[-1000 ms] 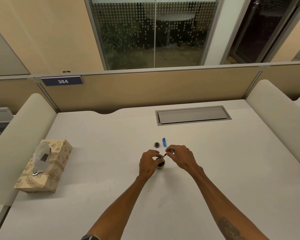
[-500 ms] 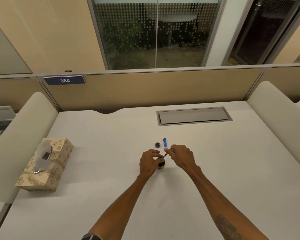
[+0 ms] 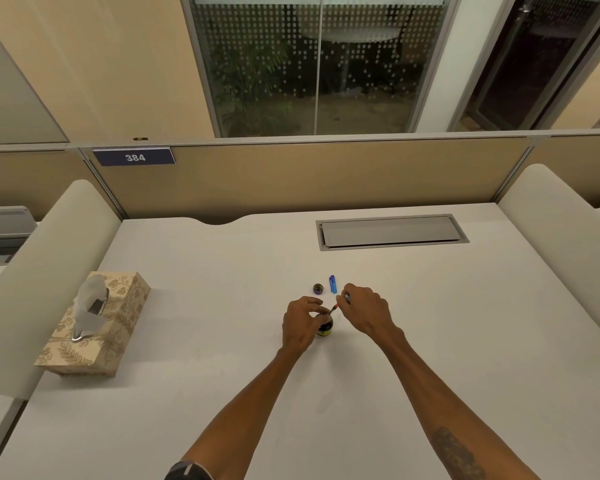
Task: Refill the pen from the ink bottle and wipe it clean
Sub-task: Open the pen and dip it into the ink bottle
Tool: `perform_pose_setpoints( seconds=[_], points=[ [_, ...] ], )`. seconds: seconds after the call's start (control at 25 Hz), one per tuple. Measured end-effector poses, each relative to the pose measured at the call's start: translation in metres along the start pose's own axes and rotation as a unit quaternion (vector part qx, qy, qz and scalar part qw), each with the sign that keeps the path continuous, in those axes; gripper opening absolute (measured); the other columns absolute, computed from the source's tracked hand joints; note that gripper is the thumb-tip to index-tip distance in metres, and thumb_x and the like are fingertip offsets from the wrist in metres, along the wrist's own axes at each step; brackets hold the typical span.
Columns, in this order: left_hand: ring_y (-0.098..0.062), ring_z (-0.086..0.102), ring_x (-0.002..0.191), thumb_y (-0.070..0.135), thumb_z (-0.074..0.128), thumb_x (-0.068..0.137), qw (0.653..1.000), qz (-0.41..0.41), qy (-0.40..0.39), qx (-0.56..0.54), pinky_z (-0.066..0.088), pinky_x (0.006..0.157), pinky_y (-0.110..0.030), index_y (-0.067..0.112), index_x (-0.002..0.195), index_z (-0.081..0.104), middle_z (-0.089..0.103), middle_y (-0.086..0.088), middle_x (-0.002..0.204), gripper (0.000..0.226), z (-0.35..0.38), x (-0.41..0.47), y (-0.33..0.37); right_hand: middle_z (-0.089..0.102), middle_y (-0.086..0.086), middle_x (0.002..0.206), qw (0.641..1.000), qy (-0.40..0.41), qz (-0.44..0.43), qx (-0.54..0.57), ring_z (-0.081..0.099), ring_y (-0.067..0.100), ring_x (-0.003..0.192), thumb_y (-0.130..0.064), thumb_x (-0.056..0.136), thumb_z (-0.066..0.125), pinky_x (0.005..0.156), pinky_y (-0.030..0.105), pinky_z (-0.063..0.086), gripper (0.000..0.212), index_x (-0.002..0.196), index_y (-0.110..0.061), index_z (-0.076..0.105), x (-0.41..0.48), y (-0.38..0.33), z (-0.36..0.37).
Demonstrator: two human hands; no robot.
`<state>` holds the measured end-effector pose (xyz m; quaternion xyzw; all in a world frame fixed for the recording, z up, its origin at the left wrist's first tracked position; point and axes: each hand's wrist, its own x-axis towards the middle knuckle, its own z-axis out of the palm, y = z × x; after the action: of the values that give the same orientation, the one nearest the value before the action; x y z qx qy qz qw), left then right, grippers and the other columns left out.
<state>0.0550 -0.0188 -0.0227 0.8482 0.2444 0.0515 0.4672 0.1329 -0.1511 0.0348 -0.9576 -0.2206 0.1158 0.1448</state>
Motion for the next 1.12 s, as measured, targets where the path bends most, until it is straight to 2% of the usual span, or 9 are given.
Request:
perform_pose_setpoints(
  seconds=[0.08, 0.16, 0.28, 0.4, 0.56, 0.64, 0.76, 1.0, 1.12],
  points=[
    [-0.012, 0.065, 0.104, 0.025, 0.081, 0.078, 1.000, -0.001, -0.001, 0.000, 0.047, 0.084, -0.023, 0.016, 0.097, 0.081, 0.071, 0.002, 0.118, 0.020, 0.0002, 0.0002, -0.0007, 0.065, 0.002, 0.089, 1.000, -0.005, 0.009, 0.004, 0.063, 0.022, 0.081, -0.044, 0.101, 0.041, 0.070, 0.033, 0.047, 0.030, 0.096, -0.018, 0.055, -0.0003, -0.0003, 0.0017],
    [-0.012, 0.065, 0.105, 0.025, 0.081, 0.078, 1.000, -0.002, 0.000, 0.001, 0.046, 0.084, -0.023, 0.016, 0.097, 0.081, 0.071, 0.002, 0.118, 0.021, -0.0001, 0.0000, -0.0005, 0.067, 0.001, 0.096, 0.999, -0.015, 0.006, 0.048, 0.064, 0.022, 0.087, -0.049, 0.097, 0.047, 0.074, 0.033, 0.048, 0.031, 0.105, -0.021, 0.057, -0.0004, 0.0027, 0.0011],
    [-0.012, 0.065, 0.104, 0.026, 0.081, 0.078, 1.000, 0.000, 0.002, 0.002, 0.047, 0.083, -0.024, 0.017, 0.096, 0.082, 0.071, 0.002, 0.118, 0.020, -0.0008, -0.0002, 0.0002, 0.071, 0.000, 0.110, 0.997, -0.029, -0.035, 0.061, 0.066, 0.021, 0.097, -0.040, 0.095, 0.058, 0.079, 0.031, 0.052, 0.025, 0.112, -0.023, 0.062, -0.0006, 0.0080, -0.0020],
    [-0.012, 0.064, 0.104, 0.026, 0.081, 0.078, 1.000, 0.002, 0.001, 0.002, 0.046, 0.081, -0.023, 0.017, 0.096, 0.082, 0.071, 0.002, 0.118, 0.020, -0.0001, -0.0002, -0.0005, 0.072, 0.003, 0.101, 1.000, -0.006, -0.019, 0.020, 0.065, 0.021, 0.086, -0.039, 0.097, 0.053, 0.077, 0.035, 0.054, 0.024, 0.103, -0.019, 0.064, -0.0011, 0.0054, -0.0015],
    [-0.012, 0.065, 0.103, 0.025, 0.081, 0.078, 1.000, 0.003, 0.002, 0.004, 0.046, 0.082, -0.022, 0.016, 0.096, 0.082, 0.072, 0.001, 0.118, 0.020, -0.0004, -0.0003, 0.0000, 0.064, 0.001, 0.087, 1.000, -0.023, 0.011, -0.002, 0.057, 0.018, 0.076, -0.053, 0.098, 0.042, 0.067, 0.030, 0.042, 0.039, 0.093, -0.018, 0.057, -0.0022, 0.0002, -0.0002],
    [-0.012, 0.066, 0.102, 0.025, 0.082, 0.077, 1.000, 0.004, 0.002, 0.005, 0.046, 0.081, -0.022, 0.016, 0.096, 0.082, 0.072, 0.001, 0.117, 0.020, -0.0012, -0.0005, 0.0001, 0.068, 0.000, 0.097, 0.998, -0.039, 0.004, 0.043, 0.063, 0.020, 0.086, -0.054, 0.095, 0.049, 0.073, 0.031, 0.046, 0.035, 0.101, -0.021, 0.060, 0.0001, 0.0034, -0.0021],
    [-0.012, 0.065, 0.103, 0.024, 0.082, 0.077, 1.000, 0.001, 0.000, 0.005, 0.044, 0.079, -0.020, 0.017, 0.096, 0.082, 0.071, 0.001, 0.118, 0.020, -0.0025, -0.0006, 0.0013, 0.072, 0.000, 0.110, 0.997, -0.053, -0.024, 0.053, 0.066, 0.020, 0.095, -0.039, 0.094, 0.058, 0.082, 0.036, 0.054, 0.020, 0.106, -0.024, 0.063, 0.0027, 0.0082, -0.0053],
    [-0.013, 0.064, 0.107, 0.024, 0.081, 0.078, 1.000, -0.006, 0.001, 0.004, 0.041, 0.078, -0.020, 0.016, 0.097, 0.081, 0.070, 0.002, 0.121, 0.021, -0.0033, -0.0019, 0.0040, 0.065, 0.001, 0.086, 0.999, -0.031, 0.007, -0.008, 0.059, 0.019, 0.077, -0.051, 0.099, 0.042, 0.069, 0.030, 0.043, 0.037, 0.092, -0.018, 0.056, -0.0006, 0.0008, -0.0030],
    [-0.012, 0.064, 0.107, 0.025, 0.081, 0.078, 1.000, -0.005, 0.000, 0.002, 0.042, 0.078, -0.021, 0.016, 0.097, 0.081, 0.069, 0.002, 0.121, 0.021, -0.0043, -0.0026, 0.0044, 0.070, 0.000, 0.103, 0.998, -0.044, -0.010, 0.042, 0.063, 0.019, 0.088, -0.049, 0.095, 0.053, 0.075, 0.031, 0.048, 0.029, 0.105, -0.023, 0.061, 0.0017, 0.0055, -0.0054]
  ],
)
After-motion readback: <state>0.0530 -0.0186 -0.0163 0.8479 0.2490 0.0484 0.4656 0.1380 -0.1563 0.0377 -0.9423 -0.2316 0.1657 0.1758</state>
